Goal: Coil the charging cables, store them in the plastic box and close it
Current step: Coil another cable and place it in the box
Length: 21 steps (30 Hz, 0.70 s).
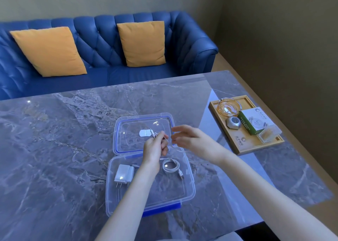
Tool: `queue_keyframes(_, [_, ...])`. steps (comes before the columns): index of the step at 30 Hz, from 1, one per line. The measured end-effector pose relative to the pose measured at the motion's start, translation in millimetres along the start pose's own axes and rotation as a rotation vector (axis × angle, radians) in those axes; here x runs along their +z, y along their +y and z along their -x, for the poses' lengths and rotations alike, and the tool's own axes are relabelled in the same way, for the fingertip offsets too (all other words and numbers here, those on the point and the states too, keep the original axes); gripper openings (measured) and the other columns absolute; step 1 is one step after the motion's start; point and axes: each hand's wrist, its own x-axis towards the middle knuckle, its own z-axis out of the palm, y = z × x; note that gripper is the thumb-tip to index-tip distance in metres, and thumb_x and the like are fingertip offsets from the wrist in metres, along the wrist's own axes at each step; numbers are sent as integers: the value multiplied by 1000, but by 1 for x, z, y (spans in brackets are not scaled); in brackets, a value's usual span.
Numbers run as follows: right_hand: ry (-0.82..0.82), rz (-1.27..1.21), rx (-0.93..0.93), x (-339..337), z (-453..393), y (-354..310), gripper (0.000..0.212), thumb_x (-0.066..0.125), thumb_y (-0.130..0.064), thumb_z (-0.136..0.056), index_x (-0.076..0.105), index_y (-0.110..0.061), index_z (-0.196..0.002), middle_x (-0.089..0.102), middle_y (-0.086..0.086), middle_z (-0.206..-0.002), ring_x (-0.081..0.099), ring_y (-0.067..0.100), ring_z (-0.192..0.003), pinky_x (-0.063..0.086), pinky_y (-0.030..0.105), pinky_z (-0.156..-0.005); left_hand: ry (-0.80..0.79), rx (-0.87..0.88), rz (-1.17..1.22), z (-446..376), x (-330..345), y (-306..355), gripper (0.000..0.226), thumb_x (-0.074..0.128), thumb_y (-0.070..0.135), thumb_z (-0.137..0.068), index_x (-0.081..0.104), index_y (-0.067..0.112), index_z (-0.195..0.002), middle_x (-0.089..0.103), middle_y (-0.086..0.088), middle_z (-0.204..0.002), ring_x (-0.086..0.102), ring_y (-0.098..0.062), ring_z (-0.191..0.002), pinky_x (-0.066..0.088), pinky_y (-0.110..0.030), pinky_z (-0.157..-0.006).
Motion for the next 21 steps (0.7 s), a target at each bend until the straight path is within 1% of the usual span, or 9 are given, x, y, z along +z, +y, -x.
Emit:
queue_keyframes(3, [22, -266, -17, -17, 2, -10, 18, 46, 0, -91, 57, -5, -103, 68, 12, -87, 66, 17, -72, 56, 26, -74, -163, -21, -49, 3, -6, 3, 33, 45, 19, -93, 49, 12, -61, 29, 10, -34, 27, -7, -28, 22, -15, -32])
queue_keyframes(5, [90, -139, -55, -26, -2, -10, 15, 48, -4, -90, 61, -9, -96, 68, 6, -79, 64, 14, -66, 54, 27, -67, -269, -73, -21, 7, -8, 4, 33, 44, 21, -93, 49, 12, -61, 27, 10, -34, 22, -5, -27, 17, -14, -32])
queue_keyframes(8, [30, 182, -83, -27, -11, 1, 22, 50, -7, -91, 62, -16, -108, 65, -2, -90, 59, 9, -80, 47, 24, -73, -472, -160, 143, 17, -6, 5, 28, 49, 27, -83, 50, 15, -57, 25, 10, -30, 20, -3, -23, 17, -16, -34])
queue_keyframes(9, [-42, 219, -78, -24, -13, 6, 25, 49, -10, -92, 61, -20, -112, 65, -4, -97, 59, 8, -87, 48, 24, -77, -525, -193, 217, 20, -5, 4, 28, 49, 29, -79, 51, 16, -54, 25, 9, -28, 21, -3, -21, 15, -17, -35])
queue_keyframes(11, [-161, 138, -70, -19, -12, 13, 26, 45, -16, -96, 58, -25, -116, 65, -2, -106, 61, 8, -95, 52, 28, -85, -588, -245, 346, 23, -4, 2, 32, 48, 29, -78, 51, 16, -49, 28, 8, -25, 23, -2, -19, 13, -19, -37])
queue_keyframes(13, [-209, 49, -65, -19, -9, 15, 26, 43, -16, -97, 58, -22, -117, 67, 7, -107, 64, 12, -95, 54, 29, -86, -631, -276, 429, 25, -5, 2, 33, 49, 29, -79, 51, 16, -48, 31, 7, -24, 26, -2, -18, 15, -18, -35])
queue_keyframes(15, [-220, 94, -64, -20, -10, 17, 27, 43, -14, -97, 62, -10, -115, 68, 18, -106, 65, 19, -94, 56, 34, -86, -623, -300, 416, 25, -6, 3, 35, 48, 29, -80, 52, 15, -47, 30, 7, -24, 26, -3, -17, 16, -17, -34])
queue_keyframes(17, [-225, 158, -63, -21, -11, 21, 27, 43, -13, -97, 63, -3, -111, 68, 19, -99, 65, 21, -89, 58, 38, -82, -580, -329, 347, 25, -6, 4, 38, 44, 28, -81, 53, 13, -46, 28, 7, -23, 26, -3, -17, 18, -17, -32])
queue_keyframes(21, [-189, 269, -126, -18, -12, 28, 24, 46, -11, -95, 66, 1, -103, 69, 20, -95, 65, 19, -83, 59, 26, -69, -483, -280, 173, 25, -8, 6, 44, 42, 29, -92, 49, 8, -54, 25, 8, -27, 24, -5, -21, 22, -16, -32])
